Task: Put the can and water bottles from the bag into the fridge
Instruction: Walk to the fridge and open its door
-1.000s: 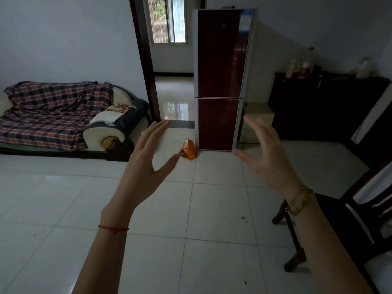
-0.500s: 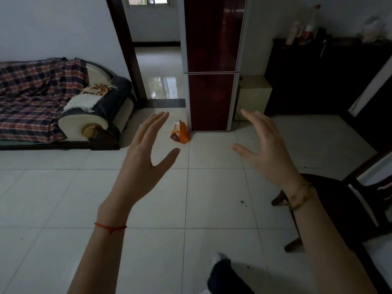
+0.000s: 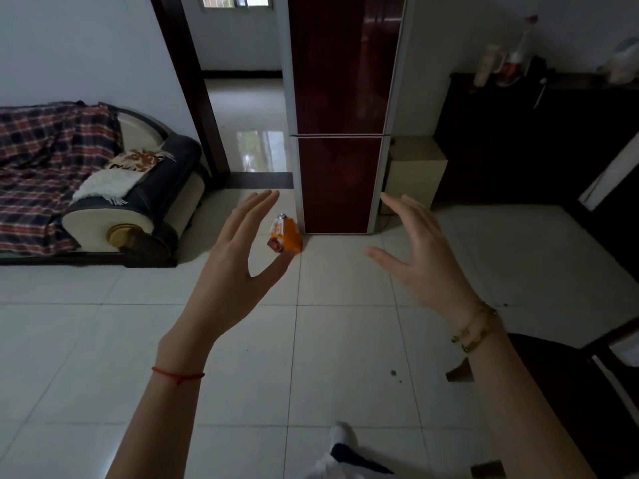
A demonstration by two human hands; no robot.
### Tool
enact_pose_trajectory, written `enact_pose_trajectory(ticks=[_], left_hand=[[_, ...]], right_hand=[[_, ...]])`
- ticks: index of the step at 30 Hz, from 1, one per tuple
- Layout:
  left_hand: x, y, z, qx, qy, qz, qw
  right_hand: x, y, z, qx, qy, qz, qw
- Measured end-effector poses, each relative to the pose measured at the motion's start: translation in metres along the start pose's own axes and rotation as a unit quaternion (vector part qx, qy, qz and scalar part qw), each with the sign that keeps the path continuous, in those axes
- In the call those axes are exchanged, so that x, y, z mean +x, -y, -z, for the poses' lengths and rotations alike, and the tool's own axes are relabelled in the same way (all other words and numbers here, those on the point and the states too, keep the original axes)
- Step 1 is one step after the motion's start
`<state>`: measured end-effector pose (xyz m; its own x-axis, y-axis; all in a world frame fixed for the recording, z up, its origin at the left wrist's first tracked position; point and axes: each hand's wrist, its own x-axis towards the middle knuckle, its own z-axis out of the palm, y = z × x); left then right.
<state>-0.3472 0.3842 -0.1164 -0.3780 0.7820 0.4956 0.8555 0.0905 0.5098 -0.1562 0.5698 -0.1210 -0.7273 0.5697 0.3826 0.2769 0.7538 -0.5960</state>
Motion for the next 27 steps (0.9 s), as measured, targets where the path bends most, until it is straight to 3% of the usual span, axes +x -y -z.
enact_pose_trajectory(ticks=[16, 27], left_hand=[[0.130, 0.102, -0.051, 0.038, -0.007, 0.073, 0.997], [0.246, 0.225, -0.057, 0.043, -0.023, 0.088, 0.995]], right_hand=[[0.182, -0.099, -0.051, 0.035, 0.070, -0.002, 0.997], [0.336, -0.141, -0.127, 0.051, 0.069, -0.021, 0.996]])
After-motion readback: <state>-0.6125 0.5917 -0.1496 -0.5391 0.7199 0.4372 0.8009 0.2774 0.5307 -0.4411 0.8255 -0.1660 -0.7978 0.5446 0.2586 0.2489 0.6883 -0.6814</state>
